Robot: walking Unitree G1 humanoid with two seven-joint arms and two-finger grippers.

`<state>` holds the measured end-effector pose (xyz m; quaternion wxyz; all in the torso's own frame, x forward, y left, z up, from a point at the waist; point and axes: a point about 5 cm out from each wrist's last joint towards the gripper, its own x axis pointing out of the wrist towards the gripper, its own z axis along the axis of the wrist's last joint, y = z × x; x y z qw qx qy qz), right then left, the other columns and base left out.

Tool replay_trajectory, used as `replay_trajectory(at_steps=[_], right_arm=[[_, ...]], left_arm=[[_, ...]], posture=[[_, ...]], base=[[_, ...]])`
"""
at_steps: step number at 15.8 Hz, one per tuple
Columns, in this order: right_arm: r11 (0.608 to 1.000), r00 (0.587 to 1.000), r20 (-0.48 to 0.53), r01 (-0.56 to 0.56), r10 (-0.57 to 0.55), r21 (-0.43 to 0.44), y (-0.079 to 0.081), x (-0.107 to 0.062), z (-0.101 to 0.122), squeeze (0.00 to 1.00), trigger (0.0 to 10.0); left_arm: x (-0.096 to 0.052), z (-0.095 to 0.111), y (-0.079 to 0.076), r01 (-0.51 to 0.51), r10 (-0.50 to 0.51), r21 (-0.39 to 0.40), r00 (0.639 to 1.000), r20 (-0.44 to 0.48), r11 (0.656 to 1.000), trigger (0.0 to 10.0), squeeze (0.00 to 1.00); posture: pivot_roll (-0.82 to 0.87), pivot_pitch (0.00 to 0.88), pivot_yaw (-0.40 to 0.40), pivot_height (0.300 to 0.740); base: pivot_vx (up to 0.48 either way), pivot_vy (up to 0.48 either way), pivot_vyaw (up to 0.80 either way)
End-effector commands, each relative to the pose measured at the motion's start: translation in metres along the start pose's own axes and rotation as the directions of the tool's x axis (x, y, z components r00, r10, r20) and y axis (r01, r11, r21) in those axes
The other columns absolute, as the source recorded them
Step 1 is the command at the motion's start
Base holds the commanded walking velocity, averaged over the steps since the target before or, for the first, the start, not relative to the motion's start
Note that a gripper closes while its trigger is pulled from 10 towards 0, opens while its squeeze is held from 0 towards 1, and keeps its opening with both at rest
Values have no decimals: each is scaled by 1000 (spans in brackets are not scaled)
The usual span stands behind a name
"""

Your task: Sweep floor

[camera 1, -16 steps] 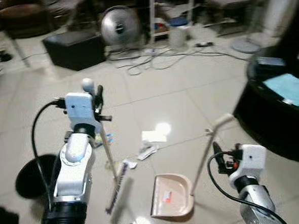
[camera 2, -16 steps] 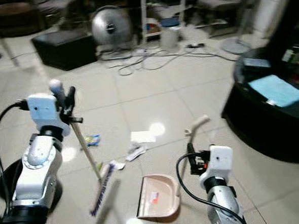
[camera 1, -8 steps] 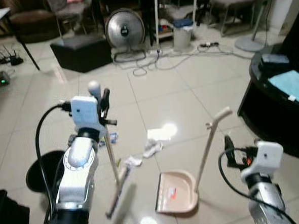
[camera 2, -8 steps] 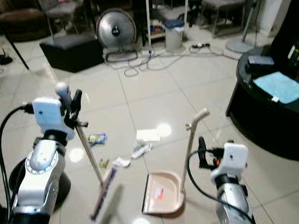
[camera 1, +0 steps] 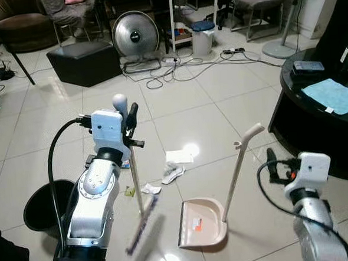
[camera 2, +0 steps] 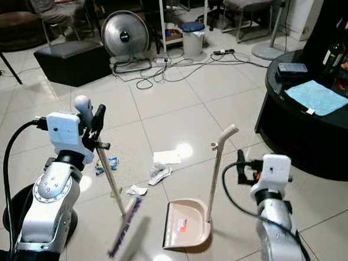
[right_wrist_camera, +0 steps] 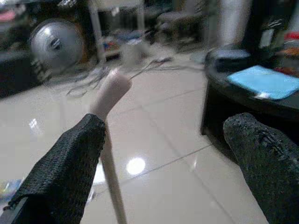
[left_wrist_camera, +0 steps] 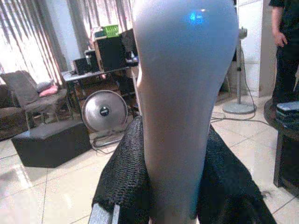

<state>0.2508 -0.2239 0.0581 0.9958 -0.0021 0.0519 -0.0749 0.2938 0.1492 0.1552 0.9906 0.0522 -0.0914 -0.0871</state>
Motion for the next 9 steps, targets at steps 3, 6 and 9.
replay_trajectory(at_steps=[3, 6, 9], right_arm=[[993, 992, -38, -120, 119, -2, -2, 19, 1, 0, 10000], [990, 990, -48, -134, 131, -52, -10, 32, 4, 0, 10000], [965, 968, -66, -248, 242, -91, -5, 37, 4, 0, 10000]], left_arm=[[0, 15, 5, -3, 1, 43, 999, 33, 999, 10000, 0], [-3, 16, 11, -28, 27, 63, 999, 26, 998, 10000, 0], [-9, 15, 14, -44, 43, 81, 999, 16, 996, 10000, 0]], posture=[[58, 95, 99, 740], [71, 116, 97, 740], [80, 130, 80, 740]], base=[[0, 0, 0], [0, 0, 0], [0, 0, 0]])
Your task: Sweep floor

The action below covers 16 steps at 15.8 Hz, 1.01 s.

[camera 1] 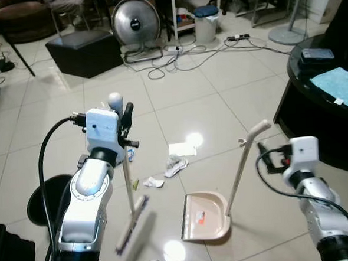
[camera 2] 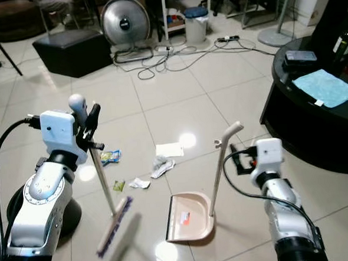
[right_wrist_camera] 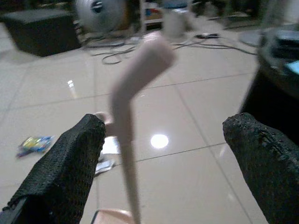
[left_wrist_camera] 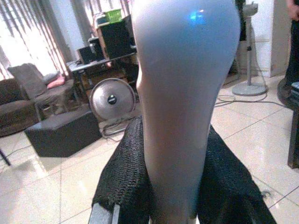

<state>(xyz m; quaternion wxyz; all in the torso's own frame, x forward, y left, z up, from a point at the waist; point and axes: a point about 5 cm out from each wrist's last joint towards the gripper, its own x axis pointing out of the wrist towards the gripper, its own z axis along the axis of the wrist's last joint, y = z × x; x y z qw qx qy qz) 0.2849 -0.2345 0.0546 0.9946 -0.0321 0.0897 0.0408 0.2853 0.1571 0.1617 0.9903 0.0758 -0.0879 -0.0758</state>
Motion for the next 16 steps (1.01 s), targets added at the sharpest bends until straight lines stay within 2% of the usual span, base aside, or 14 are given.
replay_trajectory(at_steps=[1, 3, 7, 11, 16], right_arm=[[999, 999, 17, -35, 36, -29, 0, 4, 5, 0, 10000], [997, 998, 30, -58, 59, -50, 0, 10, 9, 0, 10000], [999, 999, 51, -17, 19, -42, -8, 19, 15, 0, 10000], [999, 999, 35, -12, 13, -39, -10, 24, 14, 0, 10000], [999, 1000, 29, 5, -3, -54, -13, 28, 14, 0, 10000]], left_arm=[[-2, 8, 8, -35, 34, 34, 999, 26, 999, 10000, 0], [-5, 8, 10, -52, 51, 36, 998, 20, 998, 10000, 0], [-11, 10, 8, -44, 43, 32, 999, 22, 999, 10000, 0], [-15, 12, 9, -30, 30, 49, 999, 12, 998, 10000, 0], [-22, 15, 20, -48, 49, 89, 999, -14, 995, 10000, 0]], posture=[[81, 130, 79, 740], [89, 140, 70, 740], [109, 154, 68, 740], [132, 170, 77, 740], [177, 214, 93, 740]], base=[[0, 0, 0], [0, 0, 0], [0, 0, 0], [0, 0, 0], [0, 0, 0]])
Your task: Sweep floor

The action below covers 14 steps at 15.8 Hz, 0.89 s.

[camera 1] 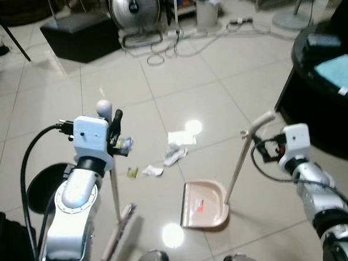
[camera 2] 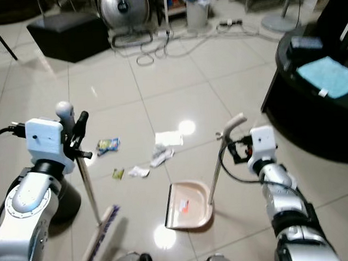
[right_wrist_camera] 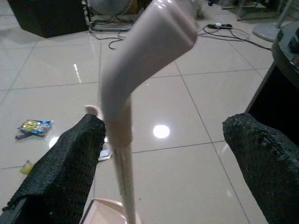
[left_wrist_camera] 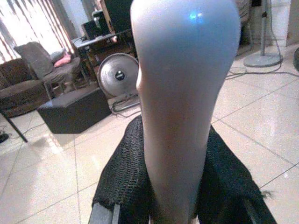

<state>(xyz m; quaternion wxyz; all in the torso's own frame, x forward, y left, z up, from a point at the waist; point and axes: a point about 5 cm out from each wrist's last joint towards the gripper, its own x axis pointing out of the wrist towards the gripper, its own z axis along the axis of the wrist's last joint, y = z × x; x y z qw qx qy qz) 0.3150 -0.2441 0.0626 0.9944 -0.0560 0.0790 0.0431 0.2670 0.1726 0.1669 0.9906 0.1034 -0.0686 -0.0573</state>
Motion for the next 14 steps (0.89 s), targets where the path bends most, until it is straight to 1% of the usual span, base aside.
replay_trajectory(at_steps=[1, 3, 5, 7, 11, 14], right_arm=[[1000, 1000, 13, 11, -11, -5, -2, 1, 2, 0, 10000], [999, 997, 62, 44, -44, 0, -8, 4, 12, 0, 10000], [999, 996, 80, 44, -44, 3, -9, 6, 16, 0, 10000], [1000, 995, 100, -5, 6, -14, -4, 11, 23, 0, 10000], [998, 994, 96, -57, 60, -38, 4, 18, 29, 0, 10000], [996, 993, 88, -74, 78, -46, 7, 19, 29, 0, 10000]], left_arm=[[-3, 8, 8, -23, 22, 37, 999, 28, 999, 10000, 0], [-7, 11, 18, -50, 49, 56, 999, 20, 997, 10000, 0], [-9, 12, 23, -61, 60, 61, 998, 15, 996, 10000, 0], [-12, 13, 29, -79, 79, 72, 997, 1, 994, 10000, 0], [-17, 14, 32, -87, 87, 77, 996, -8, 993, 10000, 0], [-18, 14, 33, -90, 91, 74, 996, -15, 993, 10000, 0]], posture=[[177, 214, 93, 740], [202, 241, 105, 740], [204, 246, 104, 740], [214, 261, 99, 740], [216, 268, 95, 740], [226, 274, 95, 740]], base=[[0, 0, 0], [0, 0, 0], [0, 0, 0], [0, 0, 0], [0, 0, 0], [0, 0, 0]])
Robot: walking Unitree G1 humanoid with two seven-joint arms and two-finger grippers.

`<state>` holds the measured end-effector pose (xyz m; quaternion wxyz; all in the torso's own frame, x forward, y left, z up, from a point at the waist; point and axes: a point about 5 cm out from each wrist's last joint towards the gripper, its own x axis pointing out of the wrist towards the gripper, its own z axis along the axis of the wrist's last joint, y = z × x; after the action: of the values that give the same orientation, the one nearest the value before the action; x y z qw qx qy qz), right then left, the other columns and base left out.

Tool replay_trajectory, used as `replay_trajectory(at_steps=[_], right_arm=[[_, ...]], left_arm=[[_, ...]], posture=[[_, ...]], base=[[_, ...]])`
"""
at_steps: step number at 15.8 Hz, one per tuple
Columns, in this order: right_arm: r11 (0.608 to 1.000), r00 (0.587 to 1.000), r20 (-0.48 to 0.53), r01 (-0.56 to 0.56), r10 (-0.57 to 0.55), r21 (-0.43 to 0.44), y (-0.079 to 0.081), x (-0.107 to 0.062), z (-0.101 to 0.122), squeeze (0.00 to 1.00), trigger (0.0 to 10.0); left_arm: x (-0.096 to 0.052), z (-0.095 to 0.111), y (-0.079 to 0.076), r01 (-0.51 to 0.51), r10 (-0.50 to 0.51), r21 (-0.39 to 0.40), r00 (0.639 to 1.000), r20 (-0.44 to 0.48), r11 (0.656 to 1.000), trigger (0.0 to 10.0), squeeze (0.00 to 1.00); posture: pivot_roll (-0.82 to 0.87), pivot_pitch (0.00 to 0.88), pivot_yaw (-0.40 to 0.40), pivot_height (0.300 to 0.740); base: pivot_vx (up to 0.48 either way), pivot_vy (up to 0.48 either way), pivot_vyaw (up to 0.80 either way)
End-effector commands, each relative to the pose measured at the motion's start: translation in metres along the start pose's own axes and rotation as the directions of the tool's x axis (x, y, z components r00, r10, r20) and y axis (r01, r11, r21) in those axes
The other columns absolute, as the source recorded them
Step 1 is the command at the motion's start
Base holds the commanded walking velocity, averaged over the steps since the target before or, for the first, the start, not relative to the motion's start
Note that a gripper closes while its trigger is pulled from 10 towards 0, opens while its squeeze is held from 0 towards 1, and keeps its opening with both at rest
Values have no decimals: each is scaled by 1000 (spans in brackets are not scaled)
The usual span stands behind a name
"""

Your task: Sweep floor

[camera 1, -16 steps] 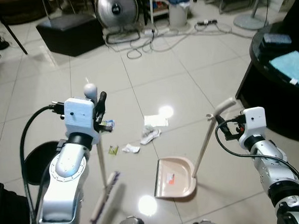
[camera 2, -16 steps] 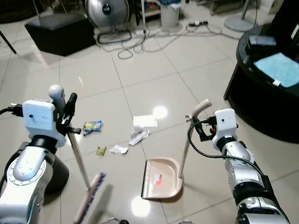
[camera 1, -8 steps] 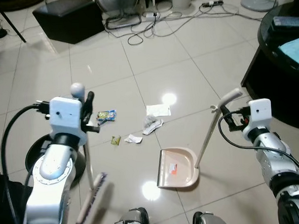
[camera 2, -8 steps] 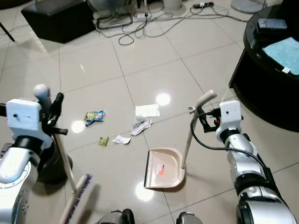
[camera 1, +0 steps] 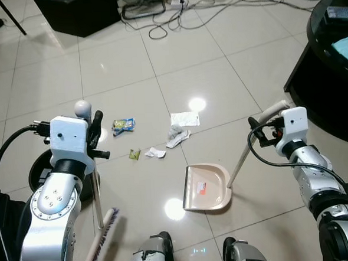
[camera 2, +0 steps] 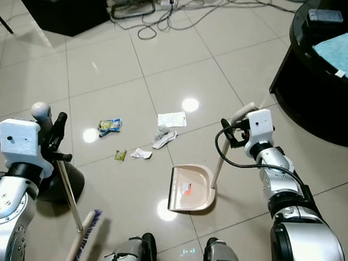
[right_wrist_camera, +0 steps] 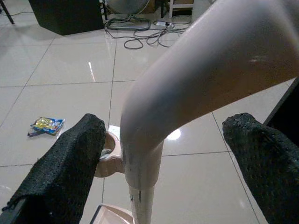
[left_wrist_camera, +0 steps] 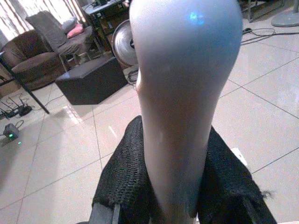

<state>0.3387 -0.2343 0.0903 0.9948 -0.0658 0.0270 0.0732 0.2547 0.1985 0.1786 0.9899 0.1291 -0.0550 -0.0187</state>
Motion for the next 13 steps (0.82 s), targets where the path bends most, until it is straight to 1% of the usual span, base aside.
replay_trajectory(at_steps=[1, 3, 4, 5, 6, 9, 10, 11, 12, 13], right_arm=[[1000, 999, -22, -26, 26, -14, 2, 0, -3, 0, 10000], [1000, 1000, -19, -21, 21, -11, 1, 1, -1, 0, 10000], [1000, 1000, -13, -20, 20, -7, 1, 2, 0, 0, 3804], [1000, 1000, -10, -21, 21, -3, 1, 3, 1, 0, 2431], [1000, 1000, -7, -23, 23, -1, 3, 3, 1, 0, 0], [1000, 1000, -3, -30, 30, 4, 7, 4, 0, 0, 0], [999, 999, -4, -32, 32, 1, 8, 4, 0, 0, 1647], [999, 999, -7, -33, 33, -6, 8, 4, 0, 0, 8471], [999, 999, -9, -33, 33, -10, 8, 4, 0, 0, 10000], [999, 999, -12, -34, 34, -15, 8, 4, 0, 0, 10000]], left_arm=[[-5, 6, 7, -20, 20, 16, 1000, 18, 1000, 10000, 0], [-5, 6, 8, -15, 15, 13, 1000, 15, 1000, 10000, 0], [-6, 6, 8, -12, 12, 10, 1000, 15, 1000, 10000, 0], [-5, 6, 7, -12, 12, 8, 1000, 14, 1000, 10000, 0], [-5, 7, 7, -11, 11, 7, 1000, 15, 1000, 10000, 0], [-6, 6, 6, -9, 9, 2, 1000, 12, 1000, 10000, 0], [-7, 7, 6, -9, 9, 2, 1000, 12, 1000, 10000, 0], [-7, 6, 7, -9, 9, 3, 1000, 10, 1000, 10000, 0], [-7, 6, 7, -10, 10, 4, 1000, 8, 1000, 10000, 0], [-7, 5, 8, -13, 13, 5, 1000, 6, 1000, 10000, 0]], posture=[[227, 274, 97, 740], [223, 280, 97, 740], [223, 280, 97, 740], [223, 279, 97, 740], [222, 280, 94, 740], [227, 282, 94, 740], [229, 282, 94, 740], [229, 282, 94, 740], [229, 283, 93, 740], [230, 285, 91, 740]], base=[[0, 0, 0], [0, 0, 0], [0, 0, 0], [0, 0, 0], [0, 0, 0], [0, 0, 0], [0, 0, 0], [0, 0, 0], [0, 0, 0], [0, 0, 0]])
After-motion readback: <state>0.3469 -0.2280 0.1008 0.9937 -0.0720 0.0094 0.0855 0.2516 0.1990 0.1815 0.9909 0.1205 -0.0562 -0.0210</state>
